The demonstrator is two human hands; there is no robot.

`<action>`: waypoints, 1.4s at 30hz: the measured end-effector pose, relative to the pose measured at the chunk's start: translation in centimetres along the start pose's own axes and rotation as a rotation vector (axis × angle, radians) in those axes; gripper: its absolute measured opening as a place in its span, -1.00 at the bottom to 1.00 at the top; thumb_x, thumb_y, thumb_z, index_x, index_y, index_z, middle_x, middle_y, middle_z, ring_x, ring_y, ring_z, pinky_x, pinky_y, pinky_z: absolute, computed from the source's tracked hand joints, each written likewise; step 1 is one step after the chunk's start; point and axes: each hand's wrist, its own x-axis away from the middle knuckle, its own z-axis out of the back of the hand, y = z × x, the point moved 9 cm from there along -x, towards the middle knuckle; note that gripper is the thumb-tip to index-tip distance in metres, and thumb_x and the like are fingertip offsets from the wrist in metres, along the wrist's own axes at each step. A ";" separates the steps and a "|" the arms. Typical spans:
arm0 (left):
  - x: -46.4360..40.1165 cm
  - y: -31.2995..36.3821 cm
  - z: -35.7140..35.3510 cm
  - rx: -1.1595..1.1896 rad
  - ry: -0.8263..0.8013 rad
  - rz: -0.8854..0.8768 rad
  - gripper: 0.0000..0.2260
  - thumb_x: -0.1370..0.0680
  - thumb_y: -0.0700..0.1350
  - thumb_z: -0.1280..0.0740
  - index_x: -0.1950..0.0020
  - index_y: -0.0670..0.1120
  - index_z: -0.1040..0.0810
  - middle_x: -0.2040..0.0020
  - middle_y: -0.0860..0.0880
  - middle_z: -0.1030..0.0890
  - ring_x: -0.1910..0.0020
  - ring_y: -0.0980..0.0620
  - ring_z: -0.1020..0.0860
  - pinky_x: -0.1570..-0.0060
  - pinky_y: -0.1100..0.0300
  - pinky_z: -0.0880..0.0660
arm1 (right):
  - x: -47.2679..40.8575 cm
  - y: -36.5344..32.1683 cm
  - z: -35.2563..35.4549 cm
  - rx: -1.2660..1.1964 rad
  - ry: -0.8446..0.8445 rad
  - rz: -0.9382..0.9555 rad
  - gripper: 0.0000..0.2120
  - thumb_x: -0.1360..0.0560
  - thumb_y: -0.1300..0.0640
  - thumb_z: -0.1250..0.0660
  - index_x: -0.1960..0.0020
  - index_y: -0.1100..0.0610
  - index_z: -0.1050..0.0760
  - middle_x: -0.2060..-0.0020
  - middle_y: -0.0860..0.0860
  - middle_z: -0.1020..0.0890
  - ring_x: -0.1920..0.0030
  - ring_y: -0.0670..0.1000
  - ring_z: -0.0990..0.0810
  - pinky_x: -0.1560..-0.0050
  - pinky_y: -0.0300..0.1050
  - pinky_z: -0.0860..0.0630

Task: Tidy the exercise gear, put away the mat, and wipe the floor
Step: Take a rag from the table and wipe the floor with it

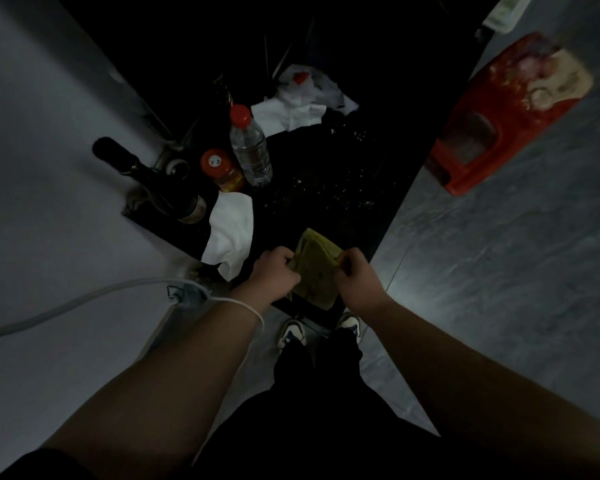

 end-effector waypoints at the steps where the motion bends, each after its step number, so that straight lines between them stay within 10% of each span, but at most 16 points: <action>1: 0.5 0.3 0.1 0.012 -0.014 -0.018 -0.46 -0.41 -0.09 -0.44 -0.38 -0.04 -0.44 -0.30 -0.07 -0.50 -0.23 -0.07 -0.50 -0.19 0.08 -0.48 | 1.1 -0.5 0.1 -0.048 -0.006 0.031 -0.93 -0.57 0.20 -0.22 -0.01 0.07 -0.35 0.26 0.00 -0.50 0.36 -0.05 -0.48 0.44 -0.23 -0.40; 11: 8.7 9.3 0.5 0.020 -0.194 -0.465 -0.28 -0.47 -0.17 -0.51 -0.54 0.08 -0.23 -0.44 0.04 -0.33 -0.34 0.10 -0.38 0.20 0.60 -0.41 | 13.3 -2.2 6.0 -0.528 0.200 0.257 -0.90 -0.44 0.22 -0.25 0.07 0.22 -0.38 0.24 0.05 -0.46 0.21 0.01 -0.43 0.13 -0.04 -0.42; 17: 15.1 15.9 -5.1 -0.015 -0.401 -0.579 -0.35 -0.44 -0.13 -0.54 -0.46 0.08 -0.35 -0.26 -0.04 -0.53 -0.32 0.00 -0.48 -0.37 0.11 -0.37 | 22.5 0.0 11.9 -0.590 0.330 0.380 -0.92 -0.43 0.37 -0.18 0.17 0.22 -0.33 0.32 -0.04 -0.41 0.28 -0.07 -0.35 0.26 -0.18 -0.31; 24: 27.6 19.1 -20.6 -0.163 -0.768 -0.702 -0.34 -0.28 -0.05 -0.60 -0.32 0.17 -0.46 -0.24 0.04 -0.59 -0.26 0.08 -0.54 -0.27 0.08 -0.49 | 37.7 9.1 15.7 -0.840 0.432 0.341 -0.89 -0.21 0.29 -0.15 0.28 0.17 -0.27 0.22 0.04 -0.65 0.22 0.01 -0.49 0.29 -0.18 -0.33; 37: 64.4 11.6 -55.7 -0.491 -1.244 -0.965 -0.90 -0.53 -0.20 -0.44 -0.03 -0.07 -0.66 0.06 -0.07 -0.69 0.01 -0.02 -0.65 -0.03 0.04 -0.61 | 81.3 38.8 11.3 -1.007 1.214 0.037 -0.84 -0.19 0.27 -0.16 0.23 0.12 -0.33 0.27 0.05 -0.56 0.30 -0.02 -0.42 0.36 -0.17 -0.29; 42: 76.3 7.7 -64.1 -0.576 -1.437 -1.044 -0.89 -0.56 -0.16 -0.41 -0.06 -0.14 -0.59 0.09 -0.09 -0.63 0.05 -0.08 -0.63 -0.01 -0.07 -0.59 | 95.6 45.8 6.8 -0.920 1.638 -0.181 -0.88 -0.50 0.28 -0.28 0.04 0.09 -0.46 0.23 0.02 -0.56 0.22 -0.04 -0.52 0.10 -0.01 -0.46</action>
